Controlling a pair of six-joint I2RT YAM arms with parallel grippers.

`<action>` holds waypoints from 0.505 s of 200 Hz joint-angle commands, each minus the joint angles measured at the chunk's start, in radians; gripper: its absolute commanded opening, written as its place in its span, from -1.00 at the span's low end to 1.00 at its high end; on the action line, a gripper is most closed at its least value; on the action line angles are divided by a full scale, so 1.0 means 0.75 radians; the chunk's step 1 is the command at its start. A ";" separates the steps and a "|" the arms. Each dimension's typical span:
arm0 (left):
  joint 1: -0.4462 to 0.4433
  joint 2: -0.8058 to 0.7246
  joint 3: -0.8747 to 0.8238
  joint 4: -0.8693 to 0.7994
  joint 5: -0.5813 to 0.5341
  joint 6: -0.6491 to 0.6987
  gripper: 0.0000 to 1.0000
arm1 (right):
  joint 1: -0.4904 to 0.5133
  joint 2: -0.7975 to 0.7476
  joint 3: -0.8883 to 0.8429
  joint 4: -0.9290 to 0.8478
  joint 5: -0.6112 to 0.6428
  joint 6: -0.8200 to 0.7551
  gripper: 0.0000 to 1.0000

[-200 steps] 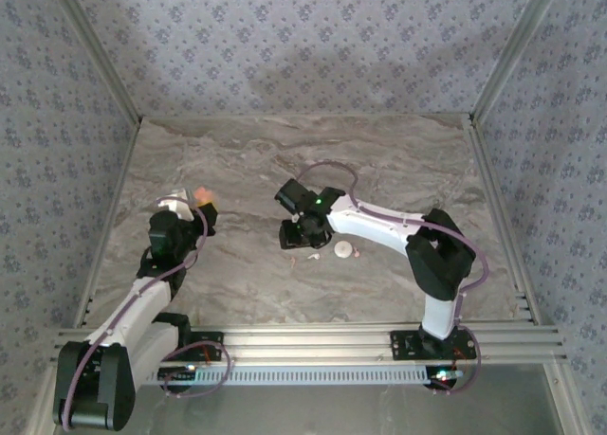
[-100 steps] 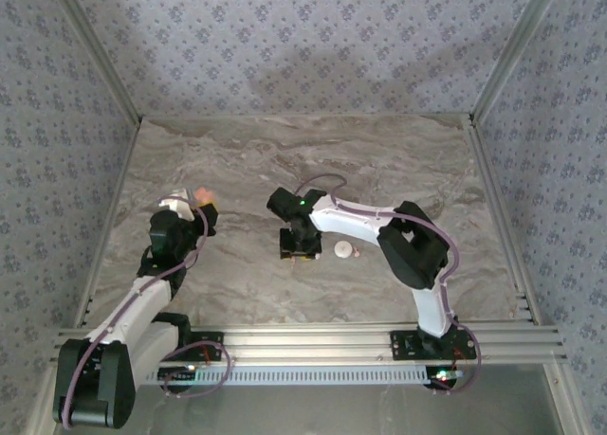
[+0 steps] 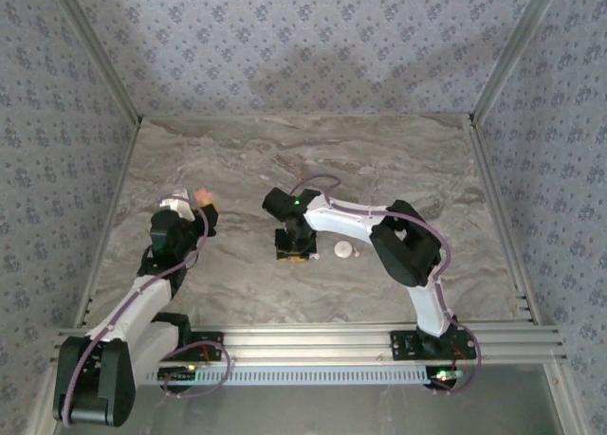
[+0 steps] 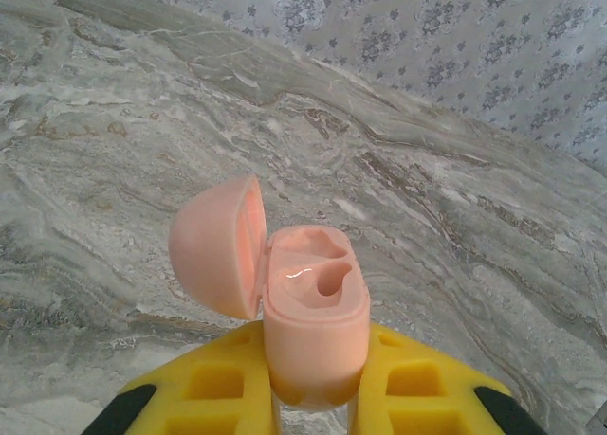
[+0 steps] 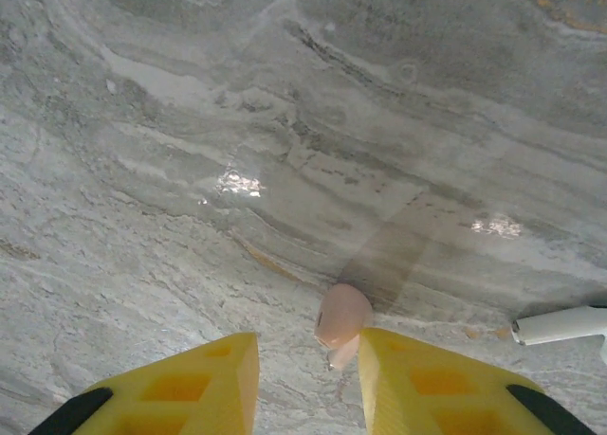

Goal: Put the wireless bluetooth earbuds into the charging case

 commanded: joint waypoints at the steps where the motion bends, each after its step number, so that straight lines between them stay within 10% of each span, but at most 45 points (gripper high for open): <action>1: 0.006 0.000 0.052 0.016 0.025 0.020 -0.69 | 0.008 0.028 0.036 -0.056 0.007 0.005 -0.32; 101: 0.006 0.001 0.057 0.011 0.026 0.021 -0.69 | 0.020 0.068 0.079 -0.133 0.070 -0.024 -0.33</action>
